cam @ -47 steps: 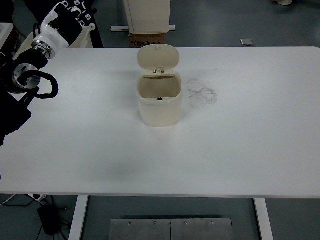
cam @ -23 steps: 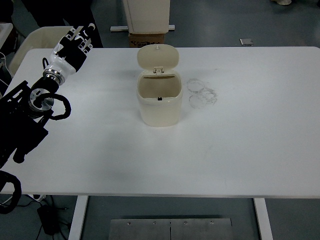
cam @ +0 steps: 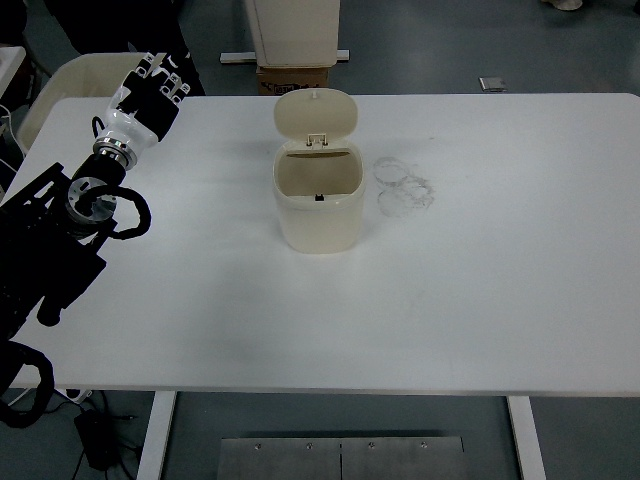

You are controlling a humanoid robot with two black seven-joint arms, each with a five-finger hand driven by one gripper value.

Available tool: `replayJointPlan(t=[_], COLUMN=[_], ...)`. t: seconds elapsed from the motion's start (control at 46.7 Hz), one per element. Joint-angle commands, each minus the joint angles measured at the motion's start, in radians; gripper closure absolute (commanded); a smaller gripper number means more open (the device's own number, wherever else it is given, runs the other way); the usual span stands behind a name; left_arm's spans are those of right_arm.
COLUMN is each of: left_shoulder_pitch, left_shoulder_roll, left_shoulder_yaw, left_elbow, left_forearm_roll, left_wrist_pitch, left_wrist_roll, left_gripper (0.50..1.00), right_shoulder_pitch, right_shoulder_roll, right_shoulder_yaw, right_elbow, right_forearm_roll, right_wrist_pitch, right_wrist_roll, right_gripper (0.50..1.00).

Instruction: Open trash can

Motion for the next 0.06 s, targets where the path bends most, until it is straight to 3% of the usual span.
replayJointPlan(t=[0.0,0.043], left_shoulder_pitch=[0.006,0.006], left_shoulder_roll=[-0.001,-0.002], left_shoulder_yaw=[-0.002,-0.002], left_elbow=[0.000,0.000], left_forearm_roll=[-0.003,-0.003], left_wrist_pitch=[-0.001,0.000], left_wrist_roll=[0.000,0.000], left_gripper=[0.500,0.500], right_shoulder_pitch=[0.000,0.000], right_shoulder_roll=[0.000,0.000], right_shoulder_yaw=[0.000,0.000], right_elbow=[0.000,0.000], right_forearm_roll=[0.000,0.000], right_wrist_pitch=[0.000,-0.002], right_wrist_roll=[0.000,0.003], right_gripper=[0.507,0.507])
